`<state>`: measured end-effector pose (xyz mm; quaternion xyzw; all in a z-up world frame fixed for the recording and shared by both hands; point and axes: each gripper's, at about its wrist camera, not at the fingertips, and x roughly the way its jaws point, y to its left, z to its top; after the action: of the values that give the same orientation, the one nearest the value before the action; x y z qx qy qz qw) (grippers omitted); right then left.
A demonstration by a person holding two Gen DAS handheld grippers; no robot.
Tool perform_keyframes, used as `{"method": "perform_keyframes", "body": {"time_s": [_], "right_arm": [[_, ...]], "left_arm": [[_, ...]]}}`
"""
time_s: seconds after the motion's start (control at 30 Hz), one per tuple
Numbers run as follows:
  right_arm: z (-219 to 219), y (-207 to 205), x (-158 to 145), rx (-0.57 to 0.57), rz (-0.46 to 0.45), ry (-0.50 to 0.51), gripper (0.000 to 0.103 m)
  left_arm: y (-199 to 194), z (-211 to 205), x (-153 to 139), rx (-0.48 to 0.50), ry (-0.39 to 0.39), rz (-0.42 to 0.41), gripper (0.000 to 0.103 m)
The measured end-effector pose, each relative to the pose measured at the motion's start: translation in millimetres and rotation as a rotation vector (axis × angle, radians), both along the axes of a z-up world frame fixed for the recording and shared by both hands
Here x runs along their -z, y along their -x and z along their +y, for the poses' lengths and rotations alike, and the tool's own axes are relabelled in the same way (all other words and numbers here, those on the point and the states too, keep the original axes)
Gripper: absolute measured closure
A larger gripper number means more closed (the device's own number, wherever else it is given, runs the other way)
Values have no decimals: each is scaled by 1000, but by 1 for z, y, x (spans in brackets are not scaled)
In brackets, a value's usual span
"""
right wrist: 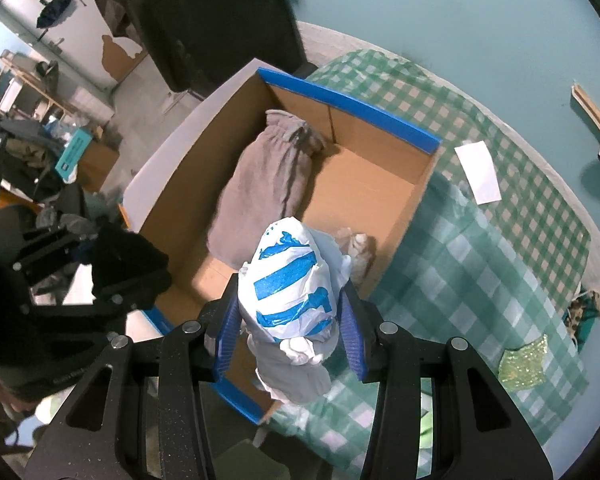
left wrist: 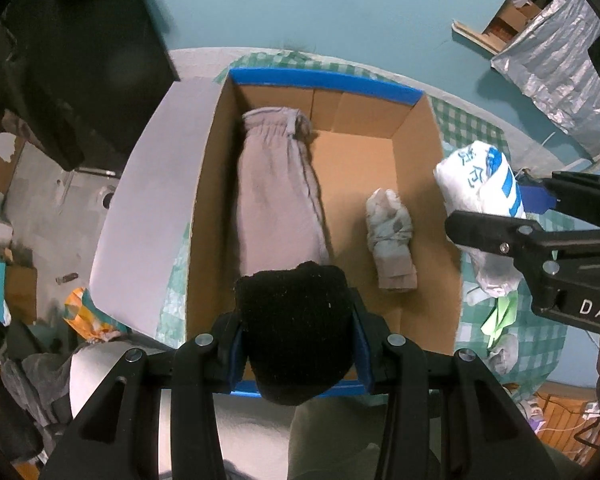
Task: Organize soft objects
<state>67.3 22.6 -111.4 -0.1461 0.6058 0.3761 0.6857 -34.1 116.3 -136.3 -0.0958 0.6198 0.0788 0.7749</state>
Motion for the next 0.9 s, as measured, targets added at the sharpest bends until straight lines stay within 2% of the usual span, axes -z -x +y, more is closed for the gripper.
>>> {"method": "perform_keyframes", "body": {"time_s": [0.4, 0.53, 0.57, 0.63, 0.67, 0.8, 0.9], "right_arm": [[20, -1, 17, 31, 40, 13, 57], [24, 0, 18, 37, 29, 18, 57], [24, 0, 18, 42, 25, 19, 54], [25, 0, 19, 48, 22, 28, 41], [25, 0, 19, 55, 14, 33, 37], [23, 0, 17, 68, 4, 28, 32], [22, 1, 16, 72, 3, 28, 32]], "left_arm": [[3, 14, 23, -23, 2, 43, 58], [5, 17, 23, -33, -2, 48, 51], [4, 18, 23, -32, -1, 48, 49], [4, 19, 22, -31, 7, 46, 40], [4, 19, 22, -30, 8, 46, 39], [5, 18, 18, -20, 3, 32, 38], [6, 17, 15, -12, -5, 28, 38]]}}
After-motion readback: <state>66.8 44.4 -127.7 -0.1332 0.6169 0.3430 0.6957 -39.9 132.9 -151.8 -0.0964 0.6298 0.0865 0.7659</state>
